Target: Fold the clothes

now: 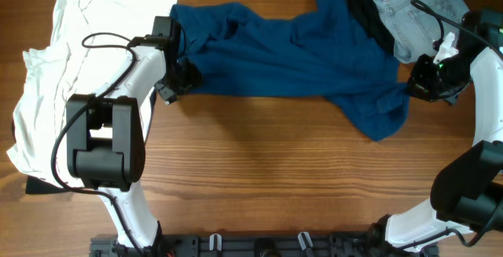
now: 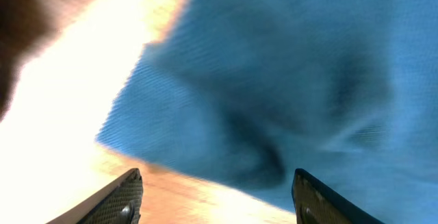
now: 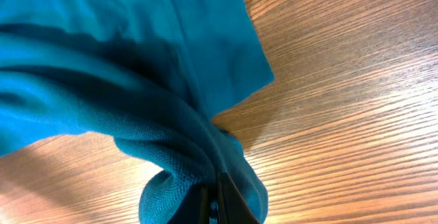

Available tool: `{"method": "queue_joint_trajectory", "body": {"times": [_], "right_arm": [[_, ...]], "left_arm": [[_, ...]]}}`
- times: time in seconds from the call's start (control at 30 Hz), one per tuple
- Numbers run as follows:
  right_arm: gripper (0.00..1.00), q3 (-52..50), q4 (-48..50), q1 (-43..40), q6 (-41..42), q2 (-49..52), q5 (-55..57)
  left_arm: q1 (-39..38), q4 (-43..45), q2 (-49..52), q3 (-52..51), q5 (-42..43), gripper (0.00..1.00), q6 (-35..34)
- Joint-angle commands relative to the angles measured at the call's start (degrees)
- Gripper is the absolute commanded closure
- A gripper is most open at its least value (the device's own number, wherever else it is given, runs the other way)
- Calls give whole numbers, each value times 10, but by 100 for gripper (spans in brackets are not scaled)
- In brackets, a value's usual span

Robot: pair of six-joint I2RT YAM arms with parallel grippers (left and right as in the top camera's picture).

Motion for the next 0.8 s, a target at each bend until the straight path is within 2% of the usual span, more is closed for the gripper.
{"method": "queue_joint_trajectory", "body": {"times": [0.0,0.07,0.23,0.33,0.43,0.5,0.57,0.67,0.77], "right_arm": [[96,1,4,-1,-10,-3,-6],[96,1,9,0,-11,-3,-12],[96,1,13,15,-10,-3,-14],[96,1,14,21,-10,-3,-14],[96,1,16,26,-11,-3,-14],[96,1,16,29,-10,-3,-14],[95,1,16,29,-10,-3,-14],[96,1,13,29,-11,-3,-14],[96,1,-5,29,-18,-17,-2]], "left_arm": [[0,-23,11,-10,-60,29,-23],[0,-22,11,-14,-78,24,-23],[0,7,12,-14,-104,26,-23],[0,21,18,-14,-111,48,-23],[0,30,30,-14,-122,58,-26],[0,29,36,-14,-120,70,-31],[0,17,37,-14,-121,96,-30],[14,-50,21,3,-125,96,-28],[60,-184,-24,65,-124,96,23]]}}
